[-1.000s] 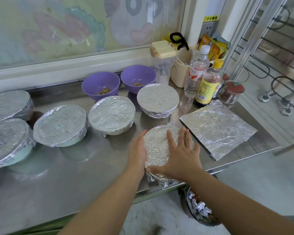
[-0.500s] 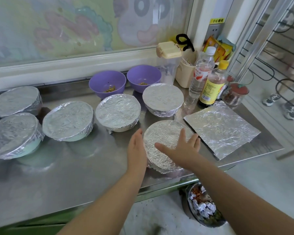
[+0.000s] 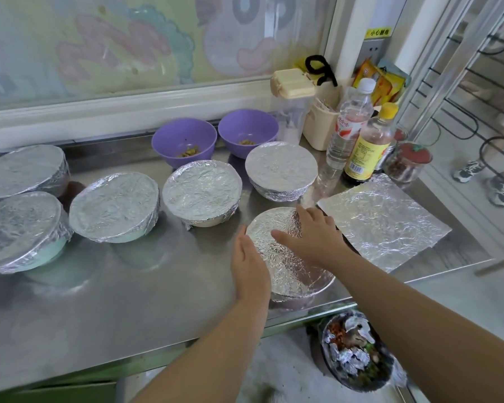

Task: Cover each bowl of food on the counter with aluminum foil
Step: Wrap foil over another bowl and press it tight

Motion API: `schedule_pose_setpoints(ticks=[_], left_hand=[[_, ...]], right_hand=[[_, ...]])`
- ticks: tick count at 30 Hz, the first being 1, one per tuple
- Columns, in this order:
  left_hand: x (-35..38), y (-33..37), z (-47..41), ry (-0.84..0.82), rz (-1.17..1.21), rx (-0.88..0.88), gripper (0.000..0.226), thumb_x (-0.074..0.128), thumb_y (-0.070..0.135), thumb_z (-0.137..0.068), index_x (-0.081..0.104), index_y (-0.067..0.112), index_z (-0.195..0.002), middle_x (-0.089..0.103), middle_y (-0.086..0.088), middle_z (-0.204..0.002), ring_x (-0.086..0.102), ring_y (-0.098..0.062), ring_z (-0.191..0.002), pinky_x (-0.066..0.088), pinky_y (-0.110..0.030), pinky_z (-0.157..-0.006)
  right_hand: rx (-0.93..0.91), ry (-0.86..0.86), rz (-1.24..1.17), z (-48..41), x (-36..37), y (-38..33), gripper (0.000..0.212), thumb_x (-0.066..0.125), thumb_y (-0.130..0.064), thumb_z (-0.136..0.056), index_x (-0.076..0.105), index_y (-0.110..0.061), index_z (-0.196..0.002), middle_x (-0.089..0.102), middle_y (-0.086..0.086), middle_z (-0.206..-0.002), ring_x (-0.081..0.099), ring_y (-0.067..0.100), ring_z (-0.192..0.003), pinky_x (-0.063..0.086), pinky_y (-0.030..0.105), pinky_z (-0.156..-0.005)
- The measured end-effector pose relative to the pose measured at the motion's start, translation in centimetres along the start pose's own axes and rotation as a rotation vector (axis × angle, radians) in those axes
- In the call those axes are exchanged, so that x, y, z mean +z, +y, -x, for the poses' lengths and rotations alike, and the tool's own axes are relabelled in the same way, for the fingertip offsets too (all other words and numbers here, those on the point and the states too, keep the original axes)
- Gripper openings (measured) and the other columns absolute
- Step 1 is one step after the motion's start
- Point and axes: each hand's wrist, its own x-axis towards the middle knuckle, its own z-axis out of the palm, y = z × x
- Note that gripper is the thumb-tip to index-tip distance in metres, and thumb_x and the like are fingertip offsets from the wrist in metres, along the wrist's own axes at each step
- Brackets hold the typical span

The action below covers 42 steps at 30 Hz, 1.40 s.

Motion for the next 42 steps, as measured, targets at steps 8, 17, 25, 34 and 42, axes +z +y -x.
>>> schedule_pose_setpoints(ticks=[8, 17, 25, 34, 42], left_hand=[[0.0, 0.4, -2.9, -0.160, -0.168, 0.014, 0.029, 0.043, 0.037, -0.097, 0.070, 0.043, -0.092, 0.073, -0.003, -0.100, 0.066, -0.024, -0.094, 0.051, -0.052, -0.094], [-0.4, 0.9, -4.6, -0.245, -0.393, 0.116, 0.030, 0.046, 0.024, -0.103, 0.064, 0.023, -0.128, 0.067, 0.007, -0.121, 0.061, -0.013, -0.114, 0.046, -0.033, -0.103], [0.4, 1.5, -6.1, -0.369, -0.477, 0.220, 0.031, 0.043, 0.025, -0.103, 0.067, 0.023, -0.122, 0.068, 0.012, -0.110, 0.060, -0.008, -0.108, 0.046, -0.029, -0.095], [-2.5, 1.7, -5.2, -0.254, -0.363, 0.159, 0.027, 0.047, 0.018, -0.102, 0.065, 0.021, -0.123, 0.068, 0.007, -0.117, 0.062, -0.011, -0.111, 0.047, -0.032, -0.102], [-5.6, 1.9, -5.1, -0.482, -0.308, -0.487, 0.019, 0.051, 0.025, -0.102, 0.068, 0.020, -0.108, 0.068, 0.006, -0.072, 0.058, -0.010, -0.064, 0.043, -0.022, -0.063]], right_hand=[[0.135, -0.038, -0.151, -0.6, -1.0, 1.5, 0.094, 0.049, -0.079, -0.086, 0.029, -0.017, -0.153, 0.037, 0.012, -0.154, 0.039, 0.036, -0.139, 0.033, 0.056, -0.114], [0.065, 0.099, -0.582, 0.3, -0.6, 2.4, 0.035, 0.043, -0.028, -0.108, 0.059, -0.014, -0.136, 0.064, 0.005, -0.121, 0.059, 0.025, -0.112, 0.042, 0.032, -0.092], [0.197, 0.165, -0.747, 1.2, -0.2, 3.2, 0.037, 0.041, -0.029, -0.108, 0.062, -0.002, -0.123, 0.063, 0.007, -0.091, 0.056, 0.021, -0.083, 0.043, 0.035, -0.076], [-0.275, -0.042, 0.196, 2.2, -0.4, 0.5, 0.139, 0.046, -0.103, -0.052, -0.019, -0.038, -0.157, -0.022, 0.004, -0.167, -0.021, 0.033, -0.153, 0.003, 0.067, -0.121], [-0.299, -0.228, 0.424, 0.9, -0.5, -1.1, 0.149, 0.059, -0.099, -0.048, -0.035, -0.043, -0.149, -0.042, 0.009, -0.157, -0.037, 0.040, -0.143, -0.006, 0.082, -0.108]])
